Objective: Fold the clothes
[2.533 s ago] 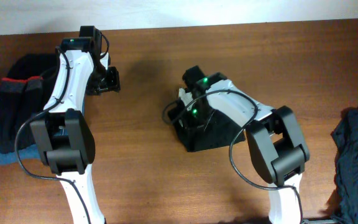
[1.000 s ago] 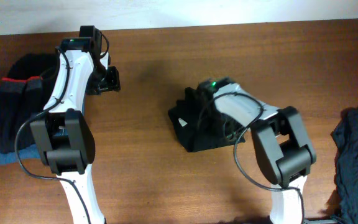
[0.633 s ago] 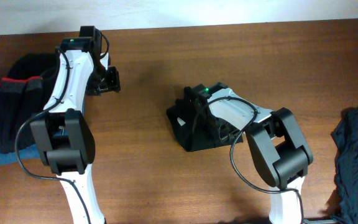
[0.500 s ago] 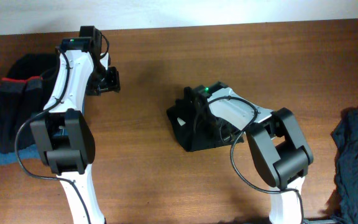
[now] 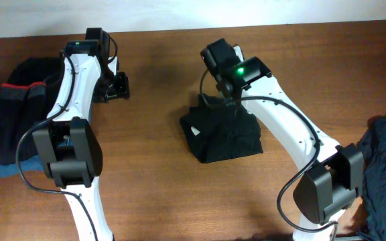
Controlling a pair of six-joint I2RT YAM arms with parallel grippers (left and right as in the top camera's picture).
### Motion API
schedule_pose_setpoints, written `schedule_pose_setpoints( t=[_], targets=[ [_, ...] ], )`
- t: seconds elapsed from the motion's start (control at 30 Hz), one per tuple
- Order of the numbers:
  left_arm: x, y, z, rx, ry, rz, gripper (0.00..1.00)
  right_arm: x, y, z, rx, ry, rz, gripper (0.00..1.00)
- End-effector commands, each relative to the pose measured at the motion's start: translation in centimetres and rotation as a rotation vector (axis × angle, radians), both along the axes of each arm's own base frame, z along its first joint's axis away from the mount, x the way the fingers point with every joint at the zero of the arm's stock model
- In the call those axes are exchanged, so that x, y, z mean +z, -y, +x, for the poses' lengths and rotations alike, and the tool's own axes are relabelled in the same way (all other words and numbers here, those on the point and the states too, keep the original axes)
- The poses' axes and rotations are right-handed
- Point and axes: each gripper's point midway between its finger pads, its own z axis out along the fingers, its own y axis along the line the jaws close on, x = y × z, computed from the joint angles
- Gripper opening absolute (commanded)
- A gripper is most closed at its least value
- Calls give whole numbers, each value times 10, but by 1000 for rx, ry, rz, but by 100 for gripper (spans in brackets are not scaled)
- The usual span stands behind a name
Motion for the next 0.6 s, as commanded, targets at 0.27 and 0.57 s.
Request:
schedule_pose_setpoints(
  t=[0.27, 0.57],
  targets=[
    [0, -4, 2, -2, -2, 4, 60, -96, -9, 1, 67, -222, -94, 55],
    [0, -4, 3, -2, 3, 3, 60, -142, -54, -27, 244, -383, -100, 55]
  ],
)
